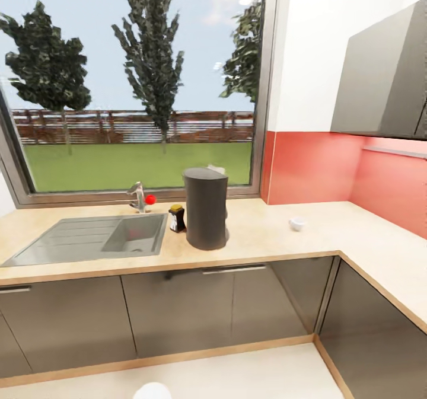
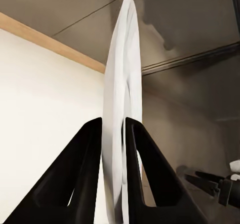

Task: Set up a coffee station on the kitchen countertop: keep the coffee maker on the countertop, move the bottle of coffee from the kitchen shelf to the counter next to the coffee maker, place a paper coffee filter on top of the coffee maker, put the saucer next to the coffee maker with the coffee cup on the saucer, and place the electric kettle next to the coffee maker.

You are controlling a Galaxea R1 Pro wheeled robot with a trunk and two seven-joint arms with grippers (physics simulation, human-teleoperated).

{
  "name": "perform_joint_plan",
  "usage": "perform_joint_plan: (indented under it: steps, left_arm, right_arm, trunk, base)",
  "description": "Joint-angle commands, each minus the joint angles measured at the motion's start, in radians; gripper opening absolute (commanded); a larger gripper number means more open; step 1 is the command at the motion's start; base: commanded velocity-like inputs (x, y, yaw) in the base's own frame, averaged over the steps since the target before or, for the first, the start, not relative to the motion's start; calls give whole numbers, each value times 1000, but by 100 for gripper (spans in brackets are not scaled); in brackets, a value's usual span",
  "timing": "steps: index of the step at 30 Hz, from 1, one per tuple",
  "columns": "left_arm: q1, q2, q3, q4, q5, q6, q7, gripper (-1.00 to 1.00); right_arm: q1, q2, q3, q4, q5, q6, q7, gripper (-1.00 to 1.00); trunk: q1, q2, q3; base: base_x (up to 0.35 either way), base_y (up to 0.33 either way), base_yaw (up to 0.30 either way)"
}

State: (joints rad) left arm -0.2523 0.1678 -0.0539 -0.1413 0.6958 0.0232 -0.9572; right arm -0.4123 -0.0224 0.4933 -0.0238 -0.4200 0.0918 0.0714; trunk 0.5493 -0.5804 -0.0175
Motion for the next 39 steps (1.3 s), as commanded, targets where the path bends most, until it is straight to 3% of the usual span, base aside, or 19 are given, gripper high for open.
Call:
perform_joint_plan:
  steps: [1,2,3,5,10,14,19,27,31,32,33,36,37,38,39]
  left_arm:
    - [-1,1,-6,0,6,0,0,-100]
    - [-1,0,-6,0,7,0,0,-100]
    - [-2,4,34,-7,38,0,0,-100]
    - [-7,6,49,-12,42,0,1,-100]
    - [-25,8,59,-33,41,12,8,-100]
    - [-101,6,56,-65,35,29,39,-100]
    - [-200,-1,56,-111,36,124,104,-100]
    - [-257,-3,59,-278,46,275,122,-100]
    - [-291,-10,65,-389,64,354,212,-100]
    - [-306,-16,67,-415,83,366,257,-100]
    - [-331,-48,67,-452,120,387,330,-100]
    - [-356,-94,68,-502,141,417,424,-100]
    - [-370,-123,68,-534,145,424,479,-100]
    - [-405,-187,68,-593,148,432,615,-100]
    - [-422,-216,68,-612,148,437,678,-100]
  right_arm:
    - [0,0,8,-2,-10,6,2,100]
    - [0,0,8,-2,-10,6,2,100]
    - [0,1,9,-2,-10,5,2,100]
    - [0,2,9,-2,-10,5,2,100]
    - [0,2,10,-2,-10,5,2,100]
    - [0,2,9,-2,-10,5,2,100]
    - [0,1,9,-2,-10,5,2,100]
    - [0,1,8,-2,-10,5,2,100]
    - [0,1,9,-2,-10,5,2,100]
    - [1,1,9,-2,-10,5,2,100]
    - [0,1,9,-2,-10,5,2,100]
    - [1,1,9,-2,-10,5,2,100]
    - [1,1,9,-2,-10,5,2,100]
    - [1,2,9,-2,-11,5,2,100]
    - [1,2,10,-2,-10,5,2,100]
  trunk:
    - [0,-2,-2]
    - [0,-2,-2]
    - [0,-2,-2]
    - [0,-2,-2]
    - [0,-2,-2]
    - [0,-2,-2]
    - [0,-2,-2]
    - [0,-2,-2]
    - [0,-2,-2]
    - [0,-2,-2]
    - [0,-2,-2]
    - [0,-2,-2]
    - [0,-2,-2]
    - [0,-2,-2]
    - [0,-2,-2]
  base:
    - [0,-269,0]
    - [0,-194,0]
    - [0,-7,0]
    - [0,-4,0]
    - [0,-1,0]
    - [0,0,0]
    - [0,0,0]
    - [0,0,0]
    - [0,0,0]
    - [0,0,0]
    - [0,0,0]
    - [0,0,0]
    - [0,0,0]
    - [0,0,0]
    - [0,0,0]
